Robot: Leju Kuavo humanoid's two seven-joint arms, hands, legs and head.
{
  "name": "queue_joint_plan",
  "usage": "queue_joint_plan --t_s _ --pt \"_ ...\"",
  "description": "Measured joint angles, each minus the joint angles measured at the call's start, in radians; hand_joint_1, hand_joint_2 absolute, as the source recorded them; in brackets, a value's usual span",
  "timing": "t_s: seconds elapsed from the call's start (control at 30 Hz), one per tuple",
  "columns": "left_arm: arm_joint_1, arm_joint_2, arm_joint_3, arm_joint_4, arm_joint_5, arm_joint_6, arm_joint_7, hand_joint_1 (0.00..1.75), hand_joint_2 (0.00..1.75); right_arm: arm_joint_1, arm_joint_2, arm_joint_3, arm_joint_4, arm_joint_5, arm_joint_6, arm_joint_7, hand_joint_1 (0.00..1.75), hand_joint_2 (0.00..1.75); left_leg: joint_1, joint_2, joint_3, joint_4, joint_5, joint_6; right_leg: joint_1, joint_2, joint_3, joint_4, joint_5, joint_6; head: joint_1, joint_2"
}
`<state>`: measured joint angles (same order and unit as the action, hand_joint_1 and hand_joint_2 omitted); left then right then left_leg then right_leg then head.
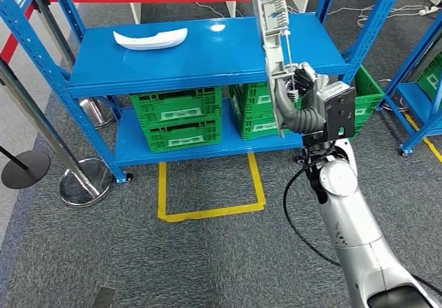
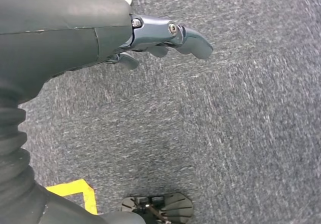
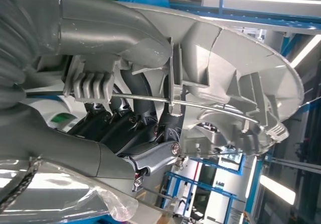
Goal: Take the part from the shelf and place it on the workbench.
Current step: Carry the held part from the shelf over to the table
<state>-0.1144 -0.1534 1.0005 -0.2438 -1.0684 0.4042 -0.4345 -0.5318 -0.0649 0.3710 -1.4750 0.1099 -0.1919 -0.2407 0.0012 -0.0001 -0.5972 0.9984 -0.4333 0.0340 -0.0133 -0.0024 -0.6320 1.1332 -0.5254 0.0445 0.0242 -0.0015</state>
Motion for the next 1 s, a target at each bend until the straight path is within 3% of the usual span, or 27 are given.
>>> queue_joint_plan --t_s 0.07,0.2,0.23,0.3,0.37,0.4,0.43,0.47,0.53,0.6,0.67,0.73,0.8,0.87,0.9,0.93,1.0 --pt "-0.001 0.0 0.0 0.0 0.0 0.0 0.0 0.0 1.75 -0.002 0.0 0.0 0.0 0.0 0.0 0.0 1.75 1.75 -0.004 -0.001 -0.01 0.01 0.003 -0.008 0.001 0.001 0.062 -0.108 0.027 -0.007 0.0 0.0" --pt "0.0 0.002 0.0 0.0 0.0 0.0 0.0 0.0 1.75 0.0 0.0 0.0 0.0 0.0 0.0 0.0 1.75 1.75 -0.006 -0.001 -0.025 0.02 0.006 -0.029 0.001 0.002 0.062 -0.126 0.039 -0.03 0.0 0.0" --pt "0.0 0.002 0.0 0.0 0.0 0.0 0.0 0.0 1.75 -0.001 0.001 -0.001 0.0 0.0 0.0 0.0 1.75 1.75 -0.005 -0.002 -0.033 0.039 -0.012 -0.035 -0.001 0.002 0.058 -0.127 0.044 -0.037 -0.001 0.0" --pt "0.0 0.002 0.0 0.0 -0.001 0.001 0.0 0.0 1.75 -0.002 0.001 0.0 0.0 0.0 0.0 0.0 1.75 1.75 -0.001 -0.002 -0.07 0.137 -0.082 -0.046 -0.003 0.0 0.05 -0.129 0.053 -0.049 -0.004 0.0" --pt "0.0 0.002 0.0 0.0 -0.001 0.0 0.0 0.0 1.75 -0.001 0.002 0.0 0.0 0.0 0.0 0.0 1.75 1.75 0.002 -0.002 -0.113 0.266 -0.148 -0.052 -0.002 0.0 0.039 -0.128 0.06 -0.052 -0.005 0.0" --pt "0.0 0.002 0.0 0.0 -0.001 0.0 0.0 0.0 1.75 -0.001 0.002 0.0 0.0 0.0 0.0 0.0 1.75 1.75 0.003 -0.002 -0.119 0.299 -0.158 -0.052 -0.001 0.0 0.034 -0.127 0.063 -0.052 -0.005 0.0" --pt "0.0 0.002 0.0 0.0 -0.002 0.0 0.0 0.0 1.75 -0.001 0.002 0.0 0.0 0.0 0.0 0.0 1.75 1.75 0.003 -0.002 -0.107 0.292 -0.149 -0.051 0.0 0.001 0.03 -0.127 0.066 -0.052 -0.005 0.0" --pt "0.0 0.002 0.0 0.0 -0.002 0.0 0.0 0.0 1.75 -0.001 0.002 0.0 0.0 0.0 0.0 0.0 1.75 1.75 0.002 -0.002 -0.076 0.246 -0.123 -0.047 0.001 0.002 0.027 -0.126 0.069 -0.05 -0.005 0.0" --pt "-0.002 0.003 0.0 0.0 -0.005 0.002 -0.004 0.0 1.75 -0.004 0.002 0.0 0.0 0.0 0.0 0.0 1.75 1.75 -0.001 -0.002 0.005 0.104 -0.068 -0.032 0.004 0.002 0.024 -0.126 0.073 -0.046 -0.005 0.0" --pt "-0.004 0.004 0.0 0.0 -0.008 0.005 -0.012 0.0 1.75 -0.006 0.002 0.0 0.0 0.0 0.0 0.0 1.75 1.75 -0.007 -0.003 0.046 0.02 -0.051 -0.019 0.005 0.001 0.017 -0.125 0.079 -0.036 -0.005 0.0" --pt "-0.003 0.003 0.0 0.0 -0.008 0.007 -0.016 0.0 1.75 -0.007 0.002 0.0 0.001 0.003 0.001 -0.002 1.75 1.75 -0.009 -0.003 0.044 0.007 -0.05 -0.013 0.004 0.0 0.011 -0.128 0.087 -0.024 -0.005 0.0" --pt "-0.002 0.003 0.0 0.0 -0.006 0.008 -0.017 0.0 1.75 -0.006 0.002 -0.002 0.0 0.011 -0.006 -0.008 1.75 1.75 -0.005 -0.001 0.043 -0.004 -0.039 -0.005 0.004 0.0 -0.002 -0.114 0.074 -0.013 -0.003 0.0" --pt "-0.002 0.003 0.0 0.0 -0.004 0.009 -0.018 0.0 1.75 -0.003 0.002 -0.007 0.0 0.021 -0.02 -0.016 1.75 1.75 -0.001 0.0 0.041 -0.012 -0.029 0.002 0.002 0.001 -0.042 -0.028 0.019 -0.006 0.0 0.0" --pt "-0.001 0.004 0.0 0.0 -0.003 0.009 -0.018 0.0 1.75 0.005 0.002 -0.013 0.0 0.027 -0.033 -0.02 1.75 1.75 -0.001 0.0 0.037 -0.01 -0.027 0.005 0.001 0.001 -0.097 0.108 -0.042 -0.001 0.001 0.0" --pt "0.0 0.004 0.0 0.0 -0.002 0.009 -0.018 0.0 1.75 0.011 0.003 -0.015 0.0 0.029 -0.038 -0.021 1.75 1.75 -0.002 0.0 0.036 -0.009 -0.027 0.006 0.001 0.001 -0.113 0.151 -0.053 0.001 0.001 0.0" --pt "0.002 0.004 0.0 0.0 -0.002 0.009 -0.019 0.0 1.75 0.016 0.003 -0.018 0.0 0.031 -0.04 -0.021 1.75 1.75 -0.002 0.0 0.036 -0.008 -0.027 0.006 0.001 0.001 -0.111 0.155 -0.045 0.001 0.001 0.0" --pt "0.004 0.004 0.0 0.0 -0.002 0.009 -0.02 0.0 1.75 0.02 0.003 -0.023 -0.001 0.032 -0.042 -0.022 1.75 1.75 -0.002 -0.002 0.036 -0.004 -0.028 0.003 0.001 0.001 -0.054 0.047 0.018 -0.001 0.001 0.0"
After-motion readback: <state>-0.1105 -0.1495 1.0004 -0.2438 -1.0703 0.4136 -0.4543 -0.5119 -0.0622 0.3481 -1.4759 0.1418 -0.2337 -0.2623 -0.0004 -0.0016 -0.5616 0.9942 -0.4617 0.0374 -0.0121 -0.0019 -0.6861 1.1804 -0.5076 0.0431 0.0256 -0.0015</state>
